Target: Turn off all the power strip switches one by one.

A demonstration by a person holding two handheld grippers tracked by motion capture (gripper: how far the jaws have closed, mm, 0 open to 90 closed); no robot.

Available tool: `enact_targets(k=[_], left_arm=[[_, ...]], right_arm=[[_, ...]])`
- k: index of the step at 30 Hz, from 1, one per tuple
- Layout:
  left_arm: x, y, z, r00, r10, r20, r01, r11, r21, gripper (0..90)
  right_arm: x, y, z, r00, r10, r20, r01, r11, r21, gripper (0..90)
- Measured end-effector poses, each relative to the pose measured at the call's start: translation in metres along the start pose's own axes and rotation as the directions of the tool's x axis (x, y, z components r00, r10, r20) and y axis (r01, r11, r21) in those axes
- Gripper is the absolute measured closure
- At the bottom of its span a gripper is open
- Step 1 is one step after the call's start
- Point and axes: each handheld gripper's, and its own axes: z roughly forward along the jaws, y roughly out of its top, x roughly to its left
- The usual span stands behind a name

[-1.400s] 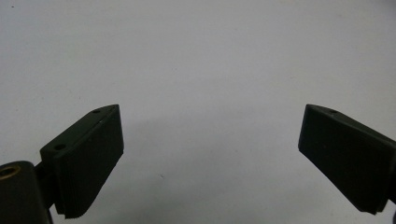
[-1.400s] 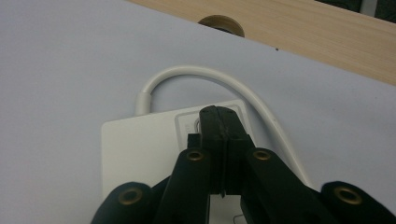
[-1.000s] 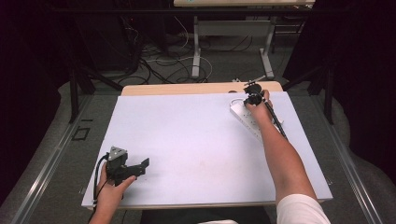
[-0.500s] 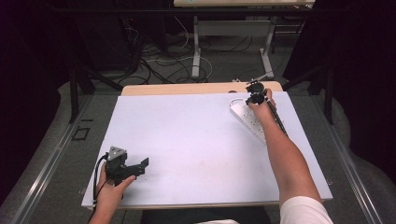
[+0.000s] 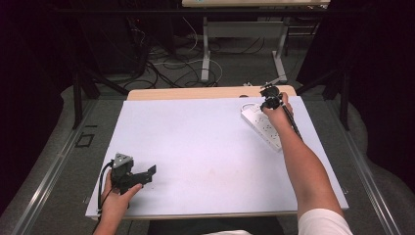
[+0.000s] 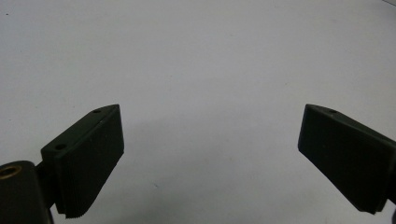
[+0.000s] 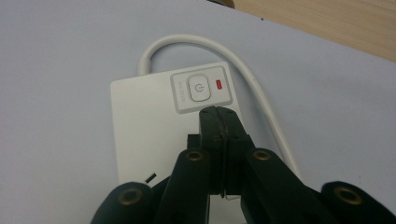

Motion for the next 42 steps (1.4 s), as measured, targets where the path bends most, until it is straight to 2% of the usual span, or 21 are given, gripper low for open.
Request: enact_targets(k=[9,13,15,24,25,27,33,35,36,38,42], left_arm=[[-0.001,0.001,0.001,1.0,0.004,0.004,-0.004,1.0,0.005,7.1],[-0.001,0.001,0.001,1.0,0.004,0.002,-0.004,1.0,0.004,7.1],[-0.001,0.001,0.001,1.0,0.005,0.002,-0.005,1.0,0.004,7.2],[-0.002,0.001,0.002,1.0,0.007,0.004,-0.007,1.0,0.007,7.2],[-0.002,0.001,0.002,1.0,0.006,0.004,-0.006,1.0,0.007,7.1],[-0.002,0.001,0.002,1.0,0.008,0.003,-0.008,0.9999,0.009,7.1],[-0.002,0.001,0.002,1.0,0.008,0.004,-0.008,0.9999,0.009,7.2],[-0.002,0.001,0.002,1.0,0.009,0.004,-0.009,0.9999,0.009,7.2],[-0.002,0.001,0.002,1.0,0.008,0.004,-0.008,1.0,0.006,7.2],[-0.002,0.001,0.002,1.0,0.007,0.002,-0.007,1.0,0.007,7.2],[-0.002,0.001,0.003,0.9999,0.01,0.002,-0.01,0.9999,0.006,7.2]], right_arm=[[-0.002,-0.002,-0.005,1.0,0.006,0.005,-0.006,1.0,0.02,90.0],[-0.004,-0.004,-0.005,0.9997,0.012,0.023,-0.013,1.0,0.027,90.0],[-0.006,-0.006,-0.005,0.9995,0.023,0.022,-0.023,1.0,0.018,90.0],[-0.014,-0.015,-0.002,0.9979,0.06,0.024,-0.061,0.997,0.046,90.0],[-0.015,-0.015,-0.003,0.9984,0.05,0.024,-0.052,0.997,0.05,90.0],[-0.015,-0.016,-0.004,0.9978,0.063,0.021,-0.063,0.997,0.035,90.0],[-0.017,-0.019,-0.002,0.9979,0.064,0.008,-0.064,0.997,0.039,90.0],[-0.016,-0.02,-0.003,0.997,0.074,0.025,-0.075,0.994,0.073,90.0],[-0.017,-0.021,-0.002,0.9972,0.074,0.01,-0.075,0.996,0.052,90.0],[-0.018,-0.022,-0.002,0.997,0.074,0.021,-0.075,0.995,0.059,90.0],[-0.019,-0.023,-0.001,0.998,0.062,0.013,-0.063,0.996,0.055,90.0]])
